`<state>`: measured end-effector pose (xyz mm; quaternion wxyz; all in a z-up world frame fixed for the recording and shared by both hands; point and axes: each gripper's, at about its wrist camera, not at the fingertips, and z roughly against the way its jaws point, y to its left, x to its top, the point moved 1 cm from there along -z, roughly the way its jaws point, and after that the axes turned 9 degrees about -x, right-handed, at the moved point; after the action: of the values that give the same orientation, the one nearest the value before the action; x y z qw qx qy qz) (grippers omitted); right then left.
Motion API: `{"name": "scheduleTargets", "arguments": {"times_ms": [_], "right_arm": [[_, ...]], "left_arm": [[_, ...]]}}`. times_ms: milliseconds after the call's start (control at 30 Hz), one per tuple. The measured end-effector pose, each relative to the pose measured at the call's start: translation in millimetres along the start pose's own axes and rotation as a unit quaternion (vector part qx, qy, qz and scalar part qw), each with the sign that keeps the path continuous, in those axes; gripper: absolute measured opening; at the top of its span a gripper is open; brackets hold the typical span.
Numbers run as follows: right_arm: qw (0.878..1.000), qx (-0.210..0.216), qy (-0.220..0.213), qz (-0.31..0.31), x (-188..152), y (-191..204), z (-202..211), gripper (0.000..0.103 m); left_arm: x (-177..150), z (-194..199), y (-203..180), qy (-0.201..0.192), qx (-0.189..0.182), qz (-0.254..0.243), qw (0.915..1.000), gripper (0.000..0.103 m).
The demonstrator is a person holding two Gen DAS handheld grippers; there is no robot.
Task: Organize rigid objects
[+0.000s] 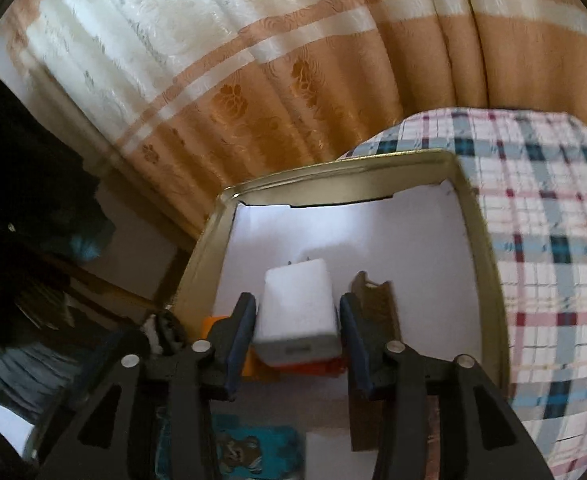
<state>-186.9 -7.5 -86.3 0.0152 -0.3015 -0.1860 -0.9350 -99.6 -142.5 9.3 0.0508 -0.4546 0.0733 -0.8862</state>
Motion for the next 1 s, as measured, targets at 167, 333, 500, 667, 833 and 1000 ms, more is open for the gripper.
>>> {"name": "scheduleTargets", "arguments": {"times_ms": [167,333,500,667,833,1000], "right_arm": [[1.000,0.009,-0.025,-0.015,-1,-3,11,0.054],[0.994,-0.010,-0.105,-0.032,-8,-10,43,0.071],[0.988,-0.044,-0.140,-0.036,-12,-11,59,0.071],[0.975,-0.108,-0.192,0.004,-23,-10,80,0.078],[0.957,-0.135,-0.254,0.016,-41,-16,103,0.088],[0.949,-0.148,-0.280,0.004,-60,-26,116,0.089]], "left_arm": [[0,2,5,-0.003,0.010,0.016,0.9998,0.047],[-3,10,0,-0.021,0.007,0.018,0.9996,0.079],[-3,13,-7,-0.029,0.024,0.001,0.9993,0.094],[-8,16,-12,-0.032,0.025,-0.016,0.9991,0.097],[-18,27,-18,-0.065,0.026,-0.036,0.9969,0.102],[-34,32,-28,-0.082,0.038,-0.069,0.9935,0.102]]}}
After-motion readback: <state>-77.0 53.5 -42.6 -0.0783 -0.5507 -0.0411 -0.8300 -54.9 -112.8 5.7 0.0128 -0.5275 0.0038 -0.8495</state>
